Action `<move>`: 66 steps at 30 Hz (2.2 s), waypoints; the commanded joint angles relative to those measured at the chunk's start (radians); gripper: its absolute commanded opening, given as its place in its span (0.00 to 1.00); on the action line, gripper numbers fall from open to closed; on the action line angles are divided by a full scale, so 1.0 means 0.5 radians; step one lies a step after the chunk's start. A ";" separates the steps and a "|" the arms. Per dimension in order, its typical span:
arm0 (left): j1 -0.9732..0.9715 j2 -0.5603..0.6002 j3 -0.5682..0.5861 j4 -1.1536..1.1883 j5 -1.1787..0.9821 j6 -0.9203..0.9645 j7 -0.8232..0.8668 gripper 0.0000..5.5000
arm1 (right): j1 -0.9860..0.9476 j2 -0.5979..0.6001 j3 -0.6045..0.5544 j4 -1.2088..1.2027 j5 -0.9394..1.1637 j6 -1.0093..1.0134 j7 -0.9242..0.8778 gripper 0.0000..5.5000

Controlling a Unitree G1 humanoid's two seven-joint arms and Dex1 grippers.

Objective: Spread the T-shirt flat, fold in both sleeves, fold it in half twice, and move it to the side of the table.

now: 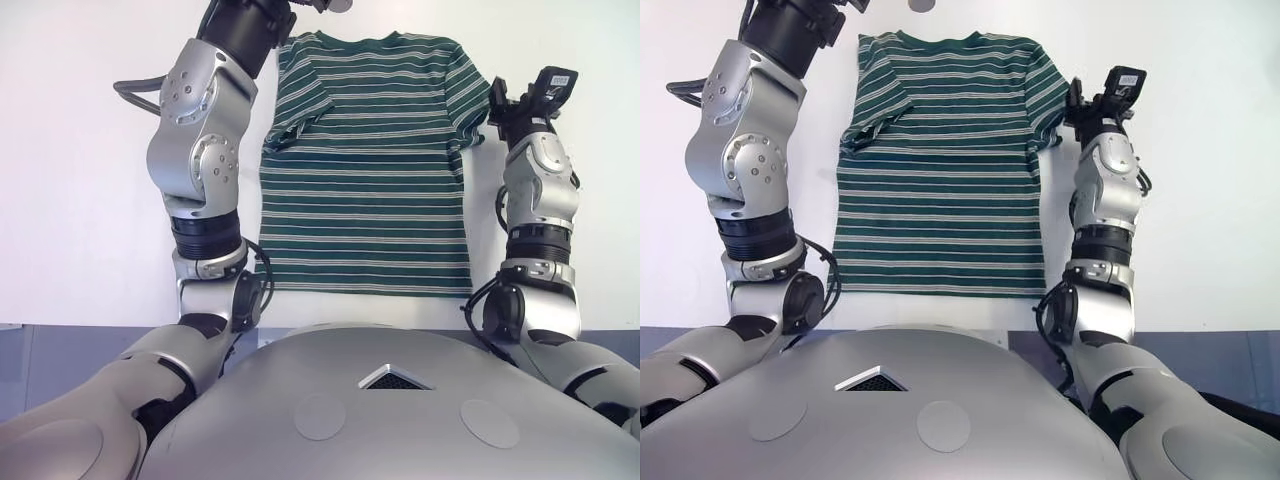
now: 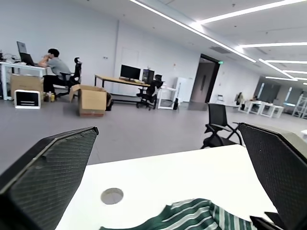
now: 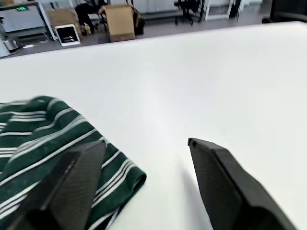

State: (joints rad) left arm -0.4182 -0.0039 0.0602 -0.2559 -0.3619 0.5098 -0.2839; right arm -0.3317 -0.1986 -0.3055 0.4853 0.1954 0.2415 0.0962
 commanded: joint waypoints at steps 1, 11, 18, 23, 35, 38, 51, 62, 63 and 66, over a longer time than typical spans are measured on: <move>0.032 -0.023 -0.049 -0.004 -0.008 -0.005 0.038 0.98 | -0.116 0.042 -0.052 0.231 0.107 0.029 0.051 0.58; 0.016 0.004 -0.003 0.129 0.068 -0.108 0.170 0.98 | -0.074 0.142 0.018 0.113 0.170 0.360 -0.042 0.26; 0.029 0.014 -0.004 0.161 0.068 -0.140 0.202 0.98 | -0.085 0.161 -0.005 0.026 0.128 0.265 -0.193 0.02; 0.029 0.018 -0.002 0.173 0.056 -0.137 0.213 0.98 | -0.067 0.210 0.129 -0.221 0.054 0.220 -0.223 0.00; 0.033 0.003 -0.010 0.205 0.060 -0.181 0.231 0.98 | -0.202 0.372 0.509 -0.326 -0.158 0.331 -0.231 0.00; 0.036 -0.002 -0.012 0.211 0.064 -0.195 0.237 0.98 | -0.220 0.423 0.559 -0.331 -0.174 0.360 -0.227 0.00; 0.034 -0.006 -0.021 0.231 0.063 -0.210 0.250 0.98 | -0.219 0.477 0.653 -0.462 -0.117 0.490 -0.019 0.24; 0.158 0.841 -0.403 -0.089 0.464 -0.634 -0.577 0.98 | 0.249 -0.397 0.836 -1.360 -0.399 -0.329 0.801 0.31; 0.324 1.051 -0.493 -0.127 0.552 -0.854 -0.802 0.98 | 0.418 -0.573 0.821 -1.398 -0.463 -0.566 0.910 0.31; 0.790 1.464 -0.483 -0.070 0.590 -1.584 -1.219 0.98 | 0.888 -0.973 0.670 -1.362 -0.554 -1.307 1.095 0.40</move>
State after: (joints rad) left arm -0.1586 0.5987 -0.1940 -0.3131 -0.0796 -0.0546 -0.7670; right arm -0.0144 -0.5638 0.0838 -0.2013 -0.0532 -0.1876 0.5814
